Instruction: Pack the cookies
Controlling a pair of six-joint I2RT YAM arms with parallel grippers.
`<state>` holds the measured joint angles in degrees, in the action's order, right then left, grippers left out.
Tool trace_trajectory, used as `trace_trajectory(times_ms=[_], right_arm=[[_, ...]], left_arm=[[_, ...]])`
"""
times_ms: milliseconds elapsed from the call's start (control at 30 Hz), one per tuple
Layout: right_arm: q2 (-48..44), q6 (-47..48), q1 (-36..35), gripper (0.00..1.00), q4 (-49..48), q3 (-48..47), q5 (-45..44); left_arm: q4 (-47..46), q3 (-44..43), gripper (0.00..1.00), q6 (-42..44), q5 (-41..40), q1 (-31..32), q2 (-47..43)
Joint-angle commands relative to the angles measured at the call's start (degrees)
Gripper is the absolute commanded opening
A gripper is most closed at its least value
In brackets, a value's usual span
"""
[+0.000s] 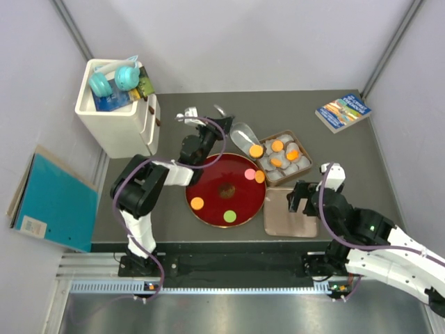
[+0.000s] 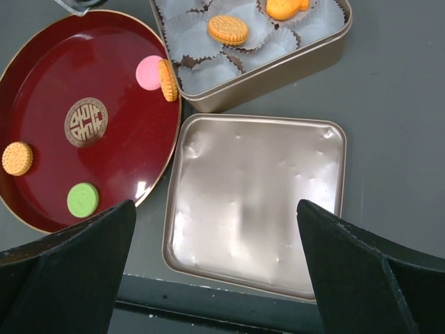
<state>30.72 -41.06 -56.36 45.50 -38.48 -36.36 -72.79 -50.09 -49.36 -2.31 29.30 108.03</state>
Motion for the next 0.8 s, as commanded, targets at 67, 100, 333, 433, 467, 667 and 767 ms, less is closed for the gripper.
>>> trace_trajectory(times_ms=[67,100,333,433,467,667,767], right_arm=[[-1.8,0.5,0.0,0.99,1.2,-3.1,-2.1],[-2.1,0.5,-0.1,0.99,1.2,-3.0,-2.1],[-2.8,1.2,-0.1,0.99,2.0,-4.0,-3.0],[-3.4,1.4,0.0,0.99,2.0,-4.0,-3.5],[-3.6,1.4,0.0,0.99,1.9,-3.8,-3.4],[-4.0,1.2,0.0,0.99,2.0,-3.6,-3.6],[-4.2,1.3,0.0,0.99,2.0,-3.6,-3.5]], left_arm=[[-11.5,-10.3,0.0,3.0,1.4,0.8,3.1],[-11.0,-11.0,0.0,3.3,1.5,0.9,3.7],[-7.5,-16.0,0.0,8.2,-1.1,1.3,7.0],[-4.5,-17.6,0.0,10.9,-2.0,1.3,7.5],[-3.4,-17.9,0.0,11.6,-2.3,1.3,7.6],[-1.6,-19.3,0.0,14.2,-5.6,1.0,9.1],[0.5,-20.4,0.0,15.6,-6.3,0.9,9.9]])
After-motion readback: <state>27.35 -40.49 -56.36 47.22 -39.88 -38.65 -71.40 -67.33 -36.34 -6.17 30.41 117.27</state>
